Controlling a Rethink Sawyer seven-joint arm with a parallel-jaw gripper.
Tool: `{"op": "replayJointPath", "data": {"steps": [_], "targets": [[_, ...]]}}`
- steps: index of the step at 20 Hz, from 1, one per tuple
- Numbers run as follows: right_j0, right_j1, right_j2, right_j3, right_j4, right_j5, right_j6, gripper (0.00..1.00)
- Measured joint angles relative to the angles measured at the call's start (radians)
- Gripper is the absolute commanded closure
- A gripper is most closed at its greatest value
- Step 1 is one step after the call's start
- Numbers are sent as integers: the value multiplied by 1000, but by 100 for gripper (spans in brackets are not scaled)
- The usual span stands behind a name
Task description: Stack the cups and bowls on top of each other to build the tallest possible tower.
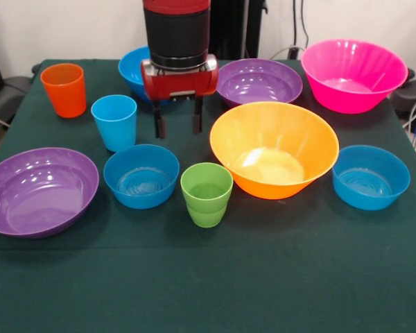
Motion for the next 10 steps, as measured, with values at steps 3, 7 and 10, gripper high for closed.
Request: {"op": "replayJointPath", "data": {"steps": [3, 7, 10], "targets": [[-7, 17, 5, -17, -13, 0, 0, 0], [-15, 34, 14, -35, -26, 0, 0, 0], [-20, 45, 18, -42, -27, 0, 0, 0]]}}
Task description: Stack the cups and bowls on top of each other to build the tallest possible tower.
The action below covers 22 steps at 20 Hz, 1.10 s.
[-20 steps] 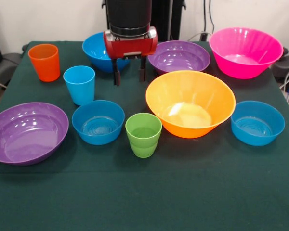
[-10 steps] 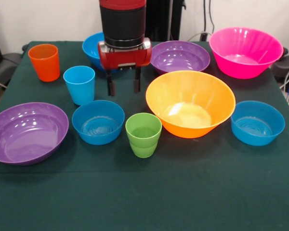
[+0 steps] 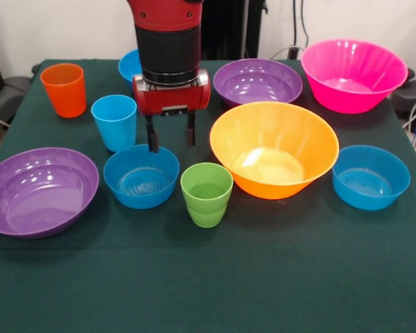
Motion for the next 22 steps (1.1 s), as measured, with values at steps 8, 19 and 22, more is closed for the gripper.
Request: {"op": "replayJointPath", "data": {"steps": [8, 19, 22], "targets": [[-2, 10, 0, -1, 2, 0, 0, 0], [-14, 2, 0, -1, 13, 0, 0, 0], [-16, -5, 0, -1, 16, 0, 0, 0]]}}
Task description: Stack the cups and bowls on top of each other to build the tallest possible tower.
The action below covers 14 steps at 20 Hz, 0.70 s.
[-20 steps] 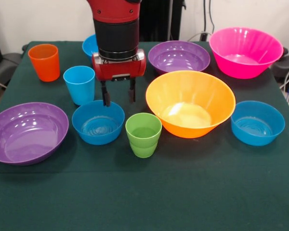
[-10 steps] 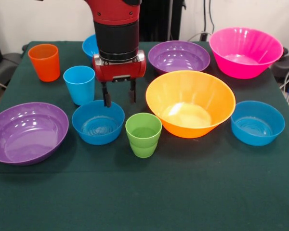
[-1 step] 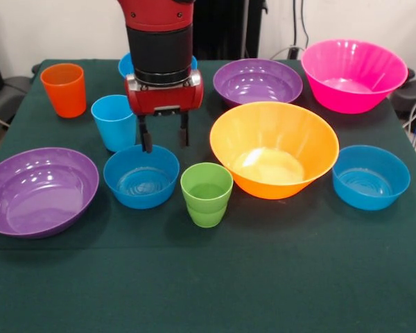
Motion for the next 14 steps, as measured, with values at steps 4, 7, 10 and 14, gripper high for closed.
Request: {"op": "replayJointPath", "data": {"steps": [4, 7, 10, 14], "targets": [[3, -5, 0, 0, 9, 0, 0, 0], [8, -5, -2, 0, 15, 0, 0, 0], [15, -6, -4, 0, 26, 0, 0, 0], [25, -11, -7, 0, 44, 0, 0, 0]]}}
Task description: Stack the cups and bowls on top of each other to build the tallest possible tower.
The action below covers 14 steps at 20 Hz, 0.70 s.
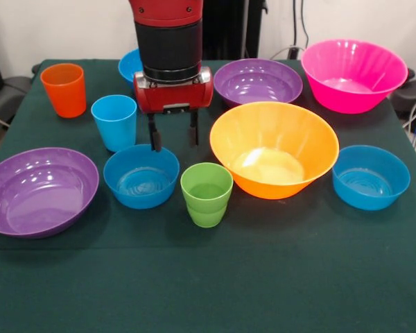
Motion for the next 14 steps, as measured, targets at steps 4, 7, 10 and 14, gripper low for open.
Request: {"op": "replayJointPath", "data": {"steps": [4, 7, 10, 14], "targets": [[8, -21, -1, 8, 13, 0, 0, 0], [14, -42, -1, 22, 27, 0, 0, 0], [21, -68, -1, 44, 47, 0, 0, 0], [26, -87, -1, 64, 63, 0, 0, 0]]}}
